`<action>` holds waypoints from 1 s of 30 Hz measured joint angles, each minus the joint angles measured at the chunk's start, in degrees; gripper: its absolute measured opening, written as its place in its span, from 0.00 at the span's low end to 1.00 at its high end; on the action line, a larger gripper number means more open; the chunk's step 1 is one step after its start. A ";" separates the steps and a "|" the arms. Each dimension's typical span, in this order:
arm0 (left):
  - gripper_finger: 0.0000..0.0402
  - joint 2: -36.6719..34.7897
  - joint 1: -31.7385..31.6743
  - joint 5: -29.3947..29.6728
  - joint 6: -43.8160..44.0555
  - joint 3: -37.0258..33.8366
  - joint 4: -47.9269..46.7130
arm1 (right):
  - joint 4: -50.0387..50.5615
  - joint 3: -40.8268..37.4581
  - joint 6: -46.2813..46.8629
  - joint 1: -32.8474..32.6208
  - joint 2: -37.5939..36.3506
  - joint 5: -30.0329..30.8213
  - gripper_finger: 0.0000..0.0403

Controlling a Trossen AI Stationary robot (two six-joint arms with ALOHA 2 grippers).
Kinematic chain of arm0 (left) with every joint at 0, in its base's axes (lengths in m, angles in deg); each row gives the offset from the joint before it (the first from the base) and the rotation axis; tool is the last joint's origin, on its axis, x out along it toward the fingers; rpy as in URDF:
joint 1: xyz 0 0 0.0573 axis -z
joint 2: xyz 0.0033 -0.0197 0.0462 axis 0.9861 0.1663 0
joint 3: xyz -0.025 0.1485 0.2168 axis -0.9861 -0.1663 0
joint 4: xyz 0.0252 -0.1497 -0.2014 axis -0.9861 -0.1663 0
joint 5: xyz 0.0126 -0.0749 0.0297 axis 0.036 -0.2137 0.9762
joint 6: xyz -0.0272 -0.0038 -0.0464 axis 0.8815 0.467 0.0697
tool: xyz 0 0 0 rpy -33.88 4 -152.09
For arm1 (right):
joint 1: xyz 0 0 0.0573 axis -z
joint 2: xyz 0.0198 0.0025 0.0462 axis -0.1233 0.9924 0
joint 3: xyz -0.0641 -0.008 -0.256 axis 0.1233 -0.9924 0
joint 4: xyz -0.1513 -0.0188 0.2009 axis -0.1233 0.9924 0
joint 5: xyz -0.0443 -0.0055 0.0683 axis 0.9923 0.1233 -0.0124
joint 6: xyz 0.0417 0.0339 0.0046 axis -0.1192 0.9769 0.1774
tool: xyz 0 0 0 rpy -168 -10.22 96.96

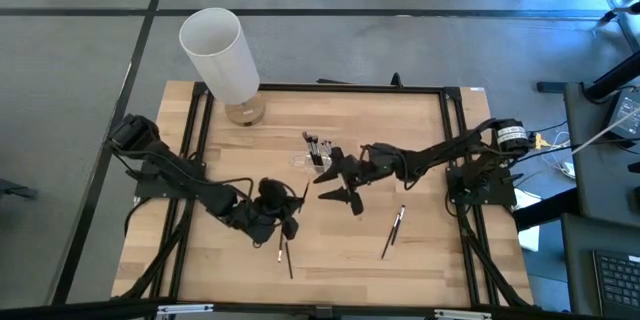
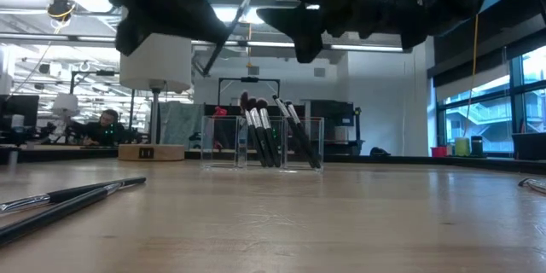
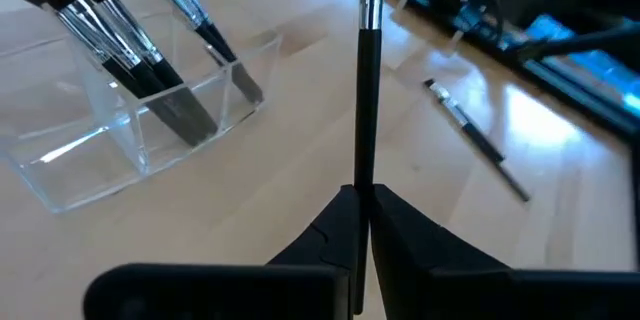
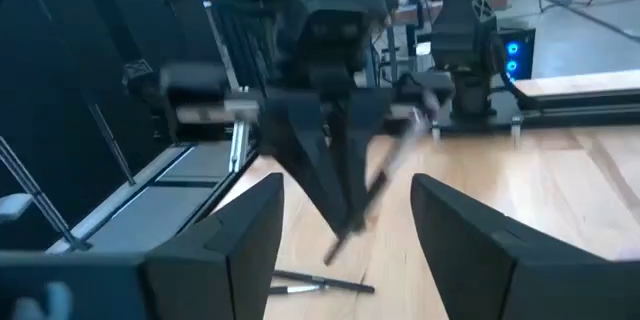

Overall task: Put items in baskets/containers
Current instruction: Put the black eyeshadow brush into the transparent organizer

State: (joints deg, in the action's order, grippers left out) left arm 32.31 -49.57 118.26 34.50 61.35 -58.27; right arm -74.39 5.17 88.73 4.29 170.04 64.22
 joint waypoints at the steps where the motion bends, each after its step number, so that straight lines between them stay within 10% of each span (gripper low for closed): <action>1: 0.05 0.35 -0.41 -0.51 -0.54 0.00 0.05 | -0.30 0.00 -0.01 -0.23 0.00 0.43 0.54; 19: 0.05 2.52 -3.59 -5.29 -14.36 0.04 10.60 | 0.38 0.00 1.33 -4.59 -0.02 14.56 0.52; 30: 0.05 2.52 -3.62 -5.67 -14.40 0.04 10.58 | 0.35 0.00 -0.07 -4.72 -0.07 15.52 0.22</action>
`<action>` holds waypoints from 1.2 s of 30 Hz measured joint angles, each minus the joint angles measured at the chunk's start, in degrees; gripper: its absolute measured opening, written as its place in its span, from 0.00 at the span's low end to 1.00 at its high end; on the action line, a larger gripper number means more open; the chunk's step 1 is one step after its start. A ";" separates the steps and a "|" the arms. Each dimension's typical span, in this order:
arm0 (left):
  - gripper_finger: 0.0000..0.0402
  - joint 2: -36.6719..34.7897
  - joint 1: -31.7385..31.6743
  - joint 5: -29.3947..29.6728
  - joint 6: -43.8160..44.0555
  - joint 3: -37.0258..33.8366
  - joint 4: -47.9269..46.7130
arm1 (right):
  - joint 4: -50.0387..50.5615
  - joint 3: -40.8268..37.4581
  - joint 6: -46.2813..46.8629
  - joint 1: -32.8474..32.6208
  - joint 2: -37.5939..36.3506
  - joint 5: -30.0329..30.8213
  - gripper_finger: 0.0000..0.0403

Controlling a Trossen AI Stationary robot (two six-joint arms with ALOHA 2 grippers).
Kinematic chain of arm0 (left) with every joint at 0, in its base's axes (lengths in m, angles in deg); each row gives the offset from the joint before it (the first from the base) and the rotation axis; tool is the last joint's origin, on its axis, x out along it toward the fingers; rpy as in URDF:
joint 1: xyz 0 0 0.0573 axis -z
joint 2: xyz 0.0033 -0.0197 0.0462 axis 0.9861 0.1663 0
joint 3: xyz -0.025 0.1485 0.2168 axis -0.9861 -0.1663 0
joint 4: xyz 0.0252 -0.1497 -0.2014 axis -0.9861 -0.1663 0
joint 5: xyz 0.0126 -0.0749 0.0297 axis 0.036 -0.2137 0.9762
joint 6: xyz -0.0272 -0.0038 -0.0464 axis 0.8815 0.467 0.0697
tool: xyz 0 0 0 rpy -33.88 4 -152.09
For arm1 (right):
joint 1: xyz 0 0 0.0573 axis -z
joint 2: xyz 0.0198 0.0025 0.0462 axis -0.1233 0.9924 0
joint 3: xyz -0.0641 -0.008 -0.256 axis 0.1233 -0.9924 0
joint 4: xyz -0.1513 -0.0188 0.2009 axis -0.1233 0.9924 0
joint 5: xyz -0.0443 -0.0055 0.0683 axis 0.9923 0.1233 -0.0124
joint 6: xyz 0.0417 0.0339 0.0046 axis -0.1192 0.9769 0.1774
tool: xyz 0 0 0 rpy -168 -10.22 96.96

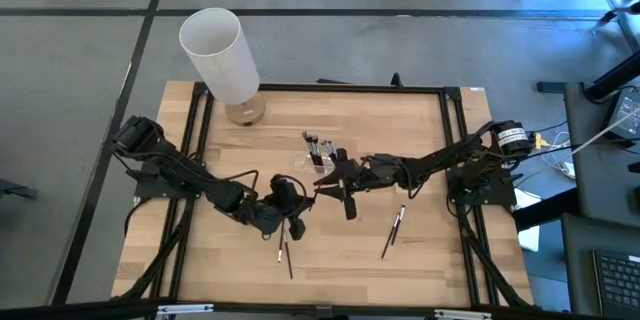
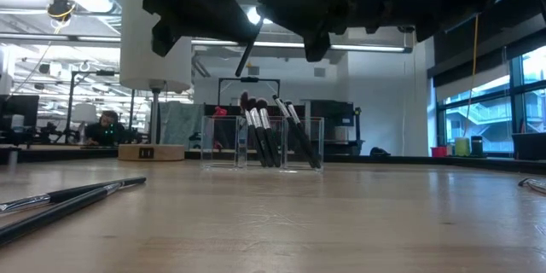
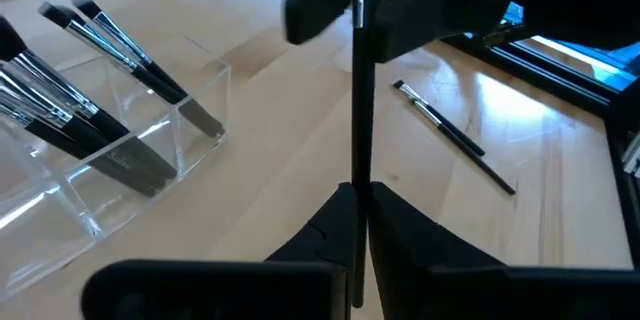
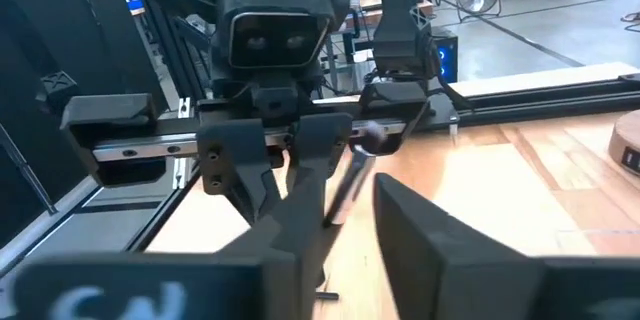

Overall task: Put items in baskets/containers
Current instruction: Put the black eyeshadow brush into the transparent organizer

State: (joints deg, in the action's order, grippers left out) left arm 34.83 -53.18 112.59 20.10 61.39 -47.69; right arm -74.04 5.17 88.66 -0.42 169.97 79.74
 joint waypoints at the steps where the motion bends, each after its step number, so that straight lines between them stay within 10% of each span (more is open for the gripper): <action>1: 0.05 0.00 0.00 0.00 -0.07 0.00 0.02 | -0.02 0.00 -0.16 0.00 0.00 -0.04 0.19; 18: 0.26 0.00 -0.65 2.60 0.14 -0.02 -0.87 | 3.53 -0.04 -3.38 1.63 -1.12 0.86 0.06; 29: 0.38 -0.02 -0.85 3.87 3.35 -0.02 -10.59 | 37.72 3.00 -6.73 10.79 -19.49 0.64 0.07; 36: 0.37 -0.04 -2.80 5.20 8.59 -3.15 -11.53 | 58.05 13.80 -10.64 17.43 -14.66 0.40 0.07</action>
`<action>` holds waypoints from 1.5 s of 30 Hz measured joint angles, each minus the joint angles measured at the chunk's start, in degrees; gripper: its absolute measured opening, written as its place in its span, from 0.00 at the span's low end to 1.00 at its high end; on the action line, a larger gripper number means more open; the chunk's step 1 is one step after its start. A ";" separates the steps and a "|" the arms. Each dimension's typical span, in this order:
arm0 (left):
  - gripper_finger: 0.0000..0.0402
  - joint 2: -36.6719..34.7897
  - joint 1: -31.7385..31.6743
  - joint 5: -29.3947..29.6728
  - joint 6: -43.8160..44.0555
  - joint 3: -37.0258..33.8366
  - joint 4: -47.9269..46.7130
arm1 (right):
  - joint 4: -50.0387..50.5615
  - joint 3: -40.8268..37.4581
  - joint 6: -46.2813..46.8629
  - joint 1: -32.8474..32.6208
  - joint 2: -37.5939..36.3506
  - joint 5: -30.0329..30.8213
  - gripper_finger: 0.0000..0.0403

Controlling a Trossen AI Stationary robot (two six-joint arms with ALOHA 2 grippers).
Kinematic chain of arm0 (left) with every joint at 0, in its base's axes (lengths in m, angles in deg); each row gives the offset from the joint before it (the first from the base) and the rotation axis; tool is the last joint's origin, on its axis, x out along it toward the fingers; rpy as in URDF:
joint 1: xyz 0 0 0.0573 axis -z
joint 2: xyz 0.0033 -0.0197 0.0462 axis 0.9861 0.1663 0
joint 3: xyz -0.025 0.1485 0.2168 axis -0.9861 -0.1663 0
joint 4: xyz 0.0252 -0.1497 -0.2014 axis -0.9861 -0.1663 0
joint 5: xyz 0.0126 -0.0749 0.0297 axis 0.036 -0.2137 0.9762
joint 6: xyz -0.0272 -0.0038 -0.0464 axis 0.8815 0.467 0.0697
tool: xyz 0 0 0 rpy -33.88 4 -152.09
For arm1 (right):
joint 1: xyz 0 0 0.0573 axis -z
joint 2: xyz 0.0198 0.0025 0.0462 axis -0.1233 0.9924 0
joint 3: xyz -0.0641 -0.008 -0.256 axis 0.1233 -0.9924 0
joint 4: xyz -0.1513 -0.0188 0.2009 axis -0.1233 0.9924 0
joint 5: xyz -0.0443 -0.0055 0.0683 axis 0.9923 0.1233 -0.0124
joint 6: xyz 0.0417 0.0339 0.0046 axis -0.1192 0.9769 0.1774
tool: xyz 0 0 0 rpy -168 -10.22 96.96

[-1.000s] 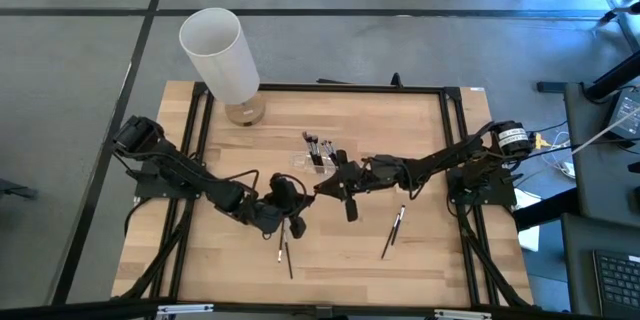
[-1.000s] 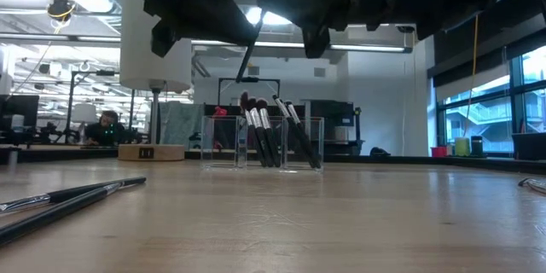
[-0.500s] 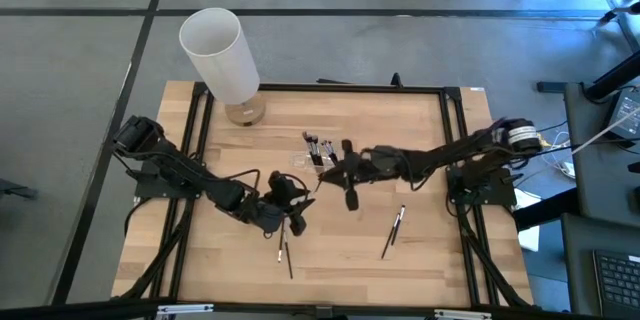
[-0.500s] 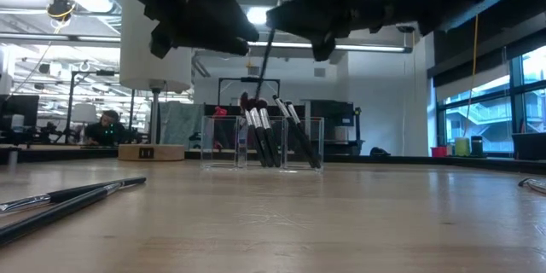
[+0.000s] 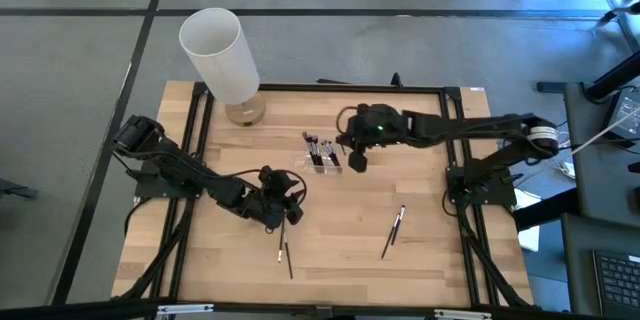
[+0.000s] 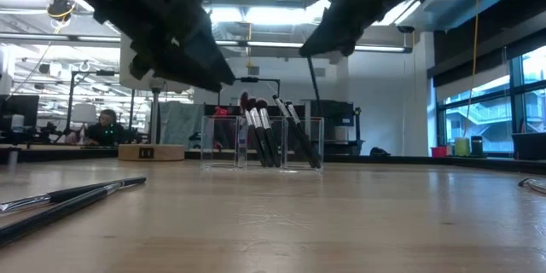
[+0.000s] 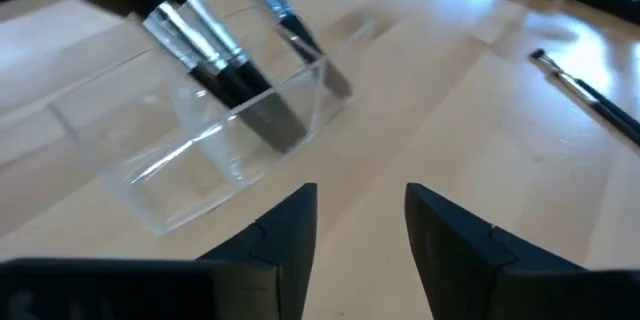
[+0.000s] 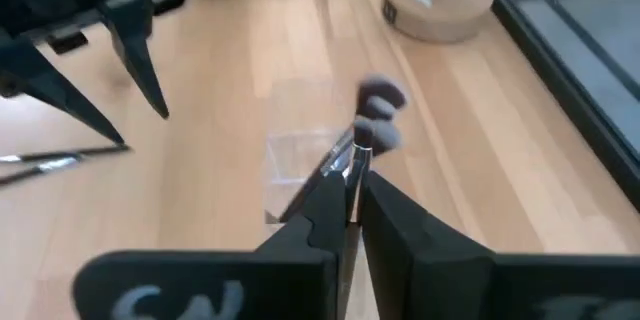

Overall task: Put items in baskets/containers
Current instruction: Put the black eyeshadow brush into the transparent organizer

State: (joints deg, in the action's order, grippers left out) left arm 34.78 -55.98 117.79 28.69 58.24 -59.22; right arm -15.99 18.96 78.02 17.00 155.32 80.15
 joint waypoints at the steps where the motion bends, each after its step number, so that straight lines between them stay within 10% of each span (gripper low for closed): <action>1: 0.36 0.00 -0.20 0.01 0.76 -0.35 0.01 | 0.70 0.96 -0.30 0.39 1.15 -0.31 0.07; 15: 0.34 0.00 -0.20 -4.73 0.62 -1.11 0.01 | 1.79 2.58 3.62 0.80 9.96 -4.96 0.09; 30: 0.35 0.00 -2.62 -10.54 -1.78 -1.11 -0.48 | 2.06 2.58 4.59 -0.76 9.56 -4.92 0.36; 45: 0.35 -0.02 1.44 -12.81 14.27 -1.11 -14.32 | 6.06 1.93 5.81 -9.72 -6.74 3.98 0.36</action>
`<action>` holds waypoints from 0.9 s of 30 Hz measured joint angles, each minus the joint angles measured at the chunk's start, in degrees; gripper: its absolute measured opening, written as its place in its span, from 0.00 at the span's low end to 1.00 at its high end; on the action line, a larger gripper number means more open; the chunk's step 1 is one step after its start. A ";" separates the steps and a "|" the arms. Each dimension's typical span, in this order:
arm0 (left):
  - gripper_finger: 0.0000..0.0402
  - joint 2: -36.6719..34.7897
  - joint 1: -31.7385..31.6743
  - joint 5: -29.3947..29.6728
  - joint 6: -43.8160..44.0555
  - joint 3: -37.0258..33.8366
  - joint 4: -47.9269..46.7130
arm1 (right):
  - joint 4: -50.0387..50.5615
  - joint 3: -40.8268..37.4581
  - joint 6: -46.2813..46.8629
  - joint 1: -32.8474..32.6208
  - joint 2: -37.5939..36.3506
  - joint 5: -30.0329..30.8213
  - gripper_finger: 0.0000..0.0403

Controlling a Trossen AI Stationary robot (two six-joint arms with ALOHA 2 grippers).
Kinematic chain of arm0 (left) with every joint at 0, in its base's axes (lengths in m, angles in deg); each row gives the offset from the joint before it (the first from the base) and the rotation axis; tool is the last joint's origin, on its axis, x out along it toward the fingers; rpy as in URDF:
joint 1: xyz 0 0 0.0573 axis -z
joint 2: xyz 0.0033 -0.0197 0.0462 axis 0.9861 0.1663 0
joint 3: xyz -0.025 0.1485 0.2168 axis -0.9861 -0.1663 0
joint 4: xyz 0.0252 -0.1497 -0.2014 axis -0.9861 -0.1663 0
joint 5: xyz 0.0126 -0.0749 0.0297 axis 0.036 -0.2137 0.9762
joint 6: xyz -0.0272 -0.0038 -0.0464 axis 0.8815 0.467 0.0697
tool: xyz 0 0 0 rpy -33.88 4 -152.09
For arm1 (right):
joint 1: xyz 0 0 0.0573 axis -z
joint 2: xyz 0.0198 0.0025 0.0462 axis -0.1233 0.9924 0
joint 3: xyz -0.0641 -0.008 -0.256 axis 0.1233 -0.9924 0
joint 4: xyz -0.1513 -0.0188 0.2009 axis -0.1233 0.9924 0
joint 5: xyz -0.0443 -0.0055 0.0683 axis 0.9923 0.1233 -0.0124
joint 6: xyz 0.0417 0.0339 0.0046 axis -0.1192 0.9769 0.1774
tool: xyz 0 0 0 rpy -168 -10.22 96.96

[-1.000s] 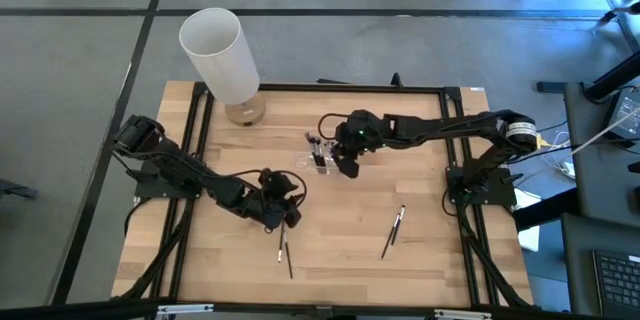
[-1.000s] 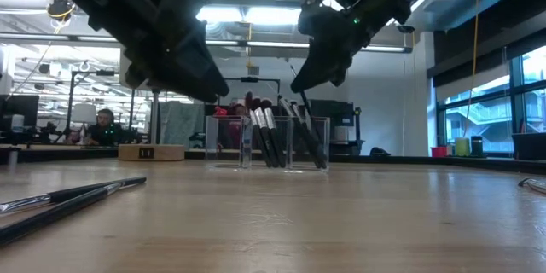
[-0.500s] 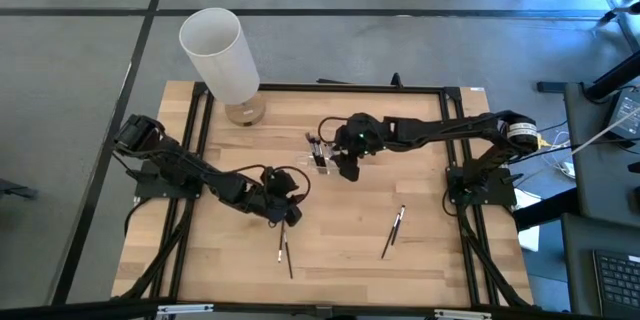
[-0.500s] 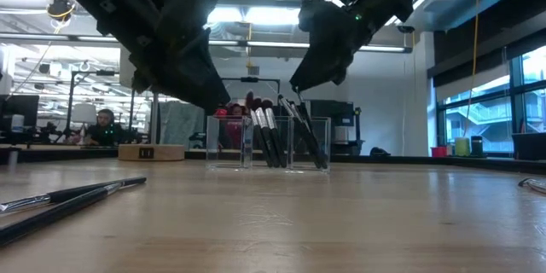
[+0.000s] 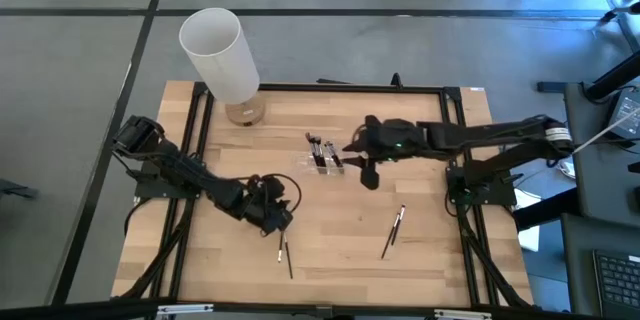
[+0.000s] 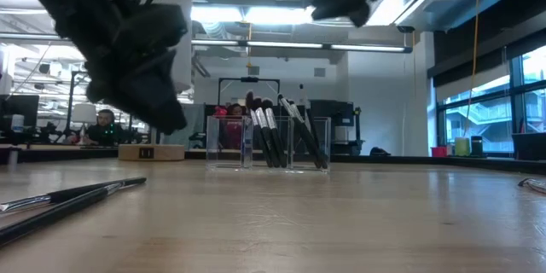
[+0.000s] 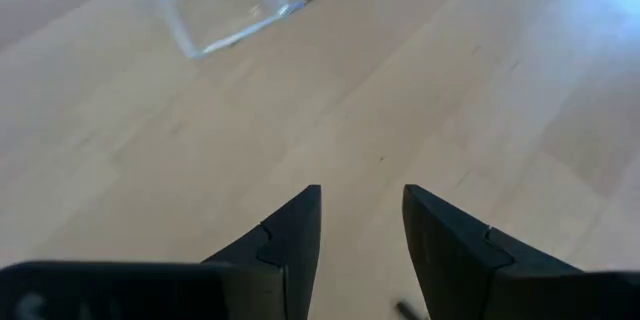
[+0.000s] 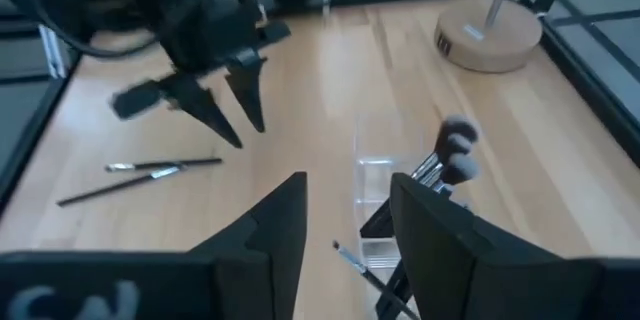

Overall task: Put items in baskets/containers
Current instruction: Put the black eyeshadow brush into the transparent organizer

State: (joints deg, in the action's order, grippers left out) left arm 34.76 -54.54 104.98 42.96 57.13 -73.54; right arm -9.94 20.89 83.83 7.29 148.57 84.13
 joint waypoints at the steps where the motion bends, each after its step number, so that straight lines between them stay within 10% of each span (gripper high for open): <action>1: 0.35 0.00 0.36 0.00 1.31 0.00 -1.19 | 0.13 -0.68 0.83 -0.98 -1.23 0.90 0.36; 19: 0.35 0.00 7.80 5.38 15.20 -0.02 -2.72 | -13.61 -25.32 22.90 -26.04 -8.25 29.45 0.36; 27: 0.34 2.63 10.39 5.66 18.30 0.01 2.14 | -15.63 -30.93 30.49 -30.08 -8.24 23.42 0.36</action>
State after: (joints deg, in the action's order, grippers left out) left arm 37.39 -44.15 110.65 61.26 57.14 -71.40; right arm -25.57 -10.05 114.32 -22.79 140.33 107.55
